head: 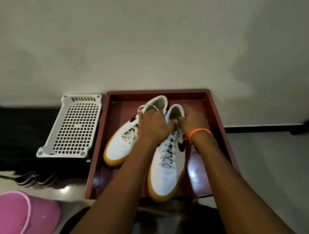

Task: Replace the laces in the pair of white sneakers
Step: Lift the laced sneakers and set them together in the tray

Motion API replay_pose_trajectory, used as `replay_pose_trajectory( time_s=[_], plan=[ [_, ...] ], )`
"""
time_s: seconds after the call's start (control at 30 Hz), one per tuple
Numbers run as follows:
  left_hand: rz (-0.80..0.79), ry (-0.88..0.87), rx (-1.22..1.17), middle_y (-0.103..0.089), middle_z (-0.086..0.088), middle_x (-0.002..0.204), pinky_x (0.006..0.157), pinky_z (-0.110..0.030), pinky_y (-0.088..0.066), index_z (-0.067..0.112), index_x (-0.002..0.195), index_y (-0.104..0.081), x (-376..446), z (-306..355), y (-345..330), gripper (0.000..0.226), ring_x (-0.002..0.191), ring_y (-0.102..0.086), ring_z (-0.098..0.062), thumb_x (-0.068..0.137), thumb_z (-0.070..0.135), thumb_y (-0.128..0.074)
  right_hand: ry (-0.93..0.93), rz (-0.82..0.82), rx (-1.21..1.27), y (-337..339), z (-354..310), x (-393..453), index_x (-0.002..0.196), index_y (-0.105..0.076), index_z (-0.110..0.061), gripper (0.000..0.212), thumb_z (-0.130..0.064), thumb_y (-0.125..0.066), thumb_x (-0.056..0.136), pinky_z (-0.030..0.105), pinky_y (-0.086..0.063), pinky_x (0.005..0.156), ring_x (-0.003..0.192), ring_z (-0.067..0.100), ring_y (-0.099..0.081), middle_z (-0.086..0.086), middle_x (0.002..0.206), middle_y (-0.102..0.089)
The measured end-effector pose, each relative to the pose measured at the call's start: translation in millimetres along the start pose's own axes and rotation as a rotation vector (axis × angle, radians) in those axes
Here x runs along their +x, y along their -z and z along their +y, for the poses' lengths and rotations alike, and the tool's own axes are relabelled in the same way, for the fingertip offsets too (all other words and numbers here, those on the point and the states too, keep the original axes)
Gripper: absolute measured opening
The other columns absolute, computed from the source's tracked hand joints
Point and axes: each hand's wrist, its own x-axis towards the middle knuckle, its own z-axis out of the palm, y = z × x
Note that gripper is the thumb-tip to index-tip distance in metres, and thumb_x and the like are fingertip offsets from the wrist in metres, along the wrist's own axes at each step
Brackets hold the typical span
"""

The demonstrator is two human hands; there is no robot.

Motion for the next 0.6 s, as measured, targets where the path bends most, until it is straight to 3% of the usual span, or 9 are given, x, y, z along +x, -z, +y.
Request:
replay_pose_trajectory(
  time_s=[0.13,0.2,0.3,0.4,0.47,0.53,0.6],
  plan=[
    [-0.039,-0.162,0.014,-0.071,-0.007,0.094,0.109,-0.050,-0.041,0.024,0.082,-0.056,-3,18,-6,0.013,0.099,-0.064,-0.033,0.076,0.033,-0.063,-0.117,-0.020,0.054,7,15,-17,0.141,-0.059,-0.026,0.042,-0.027,-0.057,0.099,0.036,-0.050,0.087,0.115,0.042,-0.064,0.019,0.133,-0.065],
    [-0.092,-0.232,0.070,-0.071,-0.007,0.095,0.102,-0.045,-0.043,0.026,0.081,-0.064,-3,29,-6,0.009,0.102,-0.063,-0.036,0.077,0.032,-0.067,-0.189,-0.069,0.016,16,23,-26,0.131,-0.065,-0.019,0.041,-0.034,-0.054,0.094,0.037,-0.050,0.088,0.114,0.043,-0.064,0.020,0.132,-0.066],
    [-0.130,-0.366,0.099,-0.075,-0.003,0.115,0.113,-0.049,-0.037,0.026,0.109,-0.080,-14,42,-12,0.031,0.118,-0.058,-0.034,0.077,0.028,-0.077,-0.284,-0.075,-0.108,35,32,-47,0.127,-0.066,-0.013,0.040,-0.036,-0.056,0.096,0.038,-0.045,0.089,0.119,0.041,-0.063,0.019,0.131,-0.066],
    [-0.128,-0.489,0.110,-0.075,0.002,0.111,0.121,-0.050,-0.031,0.029,0.106,-0.081,-37,52,-10,0.025,0.116,-0.058,-0.029,0.084,0.022,-0.073,-0.269,0.048,-0.190,46,37,-70,0.126,-0.064,-0.013,0.035,-0.030,-0.057,0.097,0.040,-0.046,0.088,0.116,0.041,-0.063,0.018,0.129,-0.066],
    [-0.135,-0.531,0.128,-0.073,0.000,0.117,0.131,-0.048,-0.011,0.027,0.112,-0.080,-55,54,-7,0.026,0.124,-0.053,-0.030,0.089,0.020,-0.070,-0.190,0.160,-0.143,48,36,-77,0.132,-0.056,-0.011,0.035,-0.022,-0.054,0.099,0.041,-0.045,0.083,0.114,0.043,-0.063,0.020,0.128,-0.064],
    [-0.096,-0.558,0.129,-0.070,-0.010,0.121,0.133,-0.051,-0.002,0.012,0.115,-0.080,-76,51,-5,0.035,0.125,-0.051,-0.039,0.088,0.006,-0.059,-0.123,0.144,-0.074,45,41,-76,0.143,-0.051,-0.015,0.042,-0.019,-0.052,0.101,0.039,-0.044,0.082,0.116,0.041,-0.062,0.018,0.131,-0.063],
    [-0.043,-0.553,0.122,-0.069,-0.013,0.116,0.133,-0.056,-0.007,0.003,0.108,-0.080,-99,44,-3,0.050,0.121,-0.052,-0.042,0.086,0.012,-0.036,-0.097,0.004,-0.044,37,44,-79,0.145,-0.056,-0.020,0.044,-0.021,-0.052,0.101,0.040,-0.050,0.093,0.121,0.039,-0.061,0.016,0.136,-0.065]
  ],
)
